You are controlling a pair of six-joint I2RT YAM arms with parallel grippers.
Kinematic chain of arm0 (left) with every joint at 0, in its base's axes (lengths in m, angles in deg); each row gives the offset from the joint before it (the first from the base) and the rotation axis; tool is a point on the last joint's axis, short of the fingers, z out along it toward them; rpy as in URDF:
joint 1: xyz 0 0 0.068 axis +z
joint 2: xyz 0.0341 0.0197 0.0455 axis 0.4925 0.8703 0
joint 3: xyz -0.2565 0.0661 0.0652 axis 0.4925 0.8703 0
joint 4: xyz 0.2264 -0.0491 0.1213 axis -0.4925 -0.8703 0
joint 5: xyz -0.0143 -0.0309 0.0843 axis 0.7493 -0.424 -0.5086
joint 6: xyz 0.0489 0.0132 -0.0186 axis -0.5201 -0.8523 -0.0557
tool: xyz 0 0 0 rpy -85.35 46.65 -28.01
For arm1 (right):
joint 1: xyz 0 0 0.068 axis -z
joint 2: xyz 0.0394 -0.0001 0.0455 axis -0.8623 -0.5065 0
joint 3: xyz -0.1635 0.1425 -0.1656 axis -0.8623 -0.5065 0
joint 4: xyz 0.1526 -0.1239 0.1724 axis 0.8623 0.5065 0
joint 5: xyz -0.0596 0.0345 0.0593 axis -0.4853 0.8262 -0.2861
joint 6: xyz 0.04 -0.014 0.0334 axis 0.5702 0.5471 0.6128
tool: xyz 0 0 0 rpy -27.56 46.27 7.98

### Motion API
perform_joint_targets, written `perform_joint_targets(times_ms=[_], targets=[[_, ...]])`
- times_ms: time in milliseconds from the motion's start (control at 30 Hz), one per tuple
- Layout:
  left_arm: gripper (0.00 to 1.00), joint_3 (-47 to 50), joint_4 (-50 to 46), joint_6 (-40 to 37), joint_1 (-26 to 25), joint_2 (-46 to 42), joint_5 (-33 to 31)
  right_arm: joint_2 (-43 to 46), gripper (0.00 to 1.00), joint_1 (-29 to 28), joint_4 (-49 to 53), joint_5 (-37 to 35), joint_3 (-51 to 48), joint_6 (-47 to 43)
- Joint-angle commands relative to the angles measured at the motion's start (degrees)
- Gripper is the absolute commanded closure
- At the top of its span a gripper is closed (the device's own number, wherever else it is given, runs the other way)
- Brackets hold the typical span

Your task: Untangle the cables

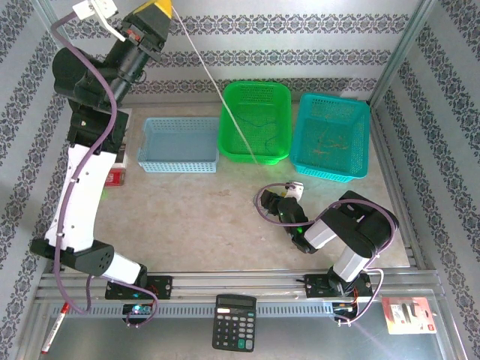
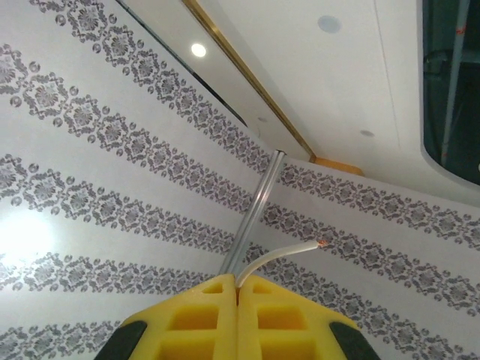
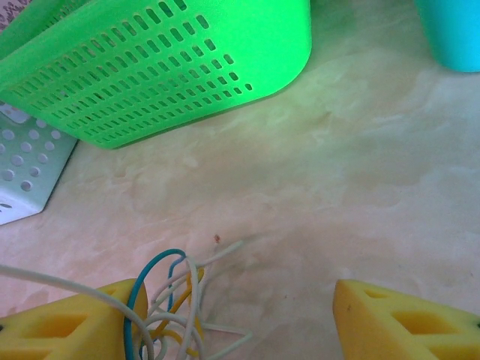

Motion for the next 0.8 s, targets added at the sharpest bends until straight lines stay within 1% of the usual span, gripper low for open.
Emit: perform_joint_targets(times_ms=[0, 233, 367, 467, 567, 633, 767], targets=[[1.0, -5.6, -1.01, -1.95, 1.66, 1.71, -1.62, 1.14, 0.34, 0.36, 0.59, 0.45, -0.97, 0.63], [1.0, -12.95, -1.86, -1.68, 4.3, 5.51, -4.1, 1.37, 0.33, 0.37, 1.54, 0.55, -0.99, 0.45], [1.0, -19.5, -2.89, 0.21, 6.51, 8.87, -4.72, 0.29, 0.33, 0.42, 2.66, 0.63, -0.74, 1.08], [1.0, -23.07, -3.32, 1.93, 7.27, 11.04, -4.45, -0.97, 0.33, 0.47, 2.26, 0.64, -1.05, 2.23], [1.0, -23.94, -3.57, 2.42, 7.48, 12.16, -4.34, -1.35, 0.33, 0.52, 1.79, 1.28, -1.15, 2.54], [1.0, -23.98, -4.07, 2.36, 7.53, 12.43, -4.15, -1.07, 0.35, 0.59, 1.53, 2.09, -1.14, 2.34], [1.0, -23.95, -4.99, 2.81, 7.59, 12.81, -2.76, 1.05, 0.35, 0.9, 0.89, 4.88, -1.23, 0.53]])
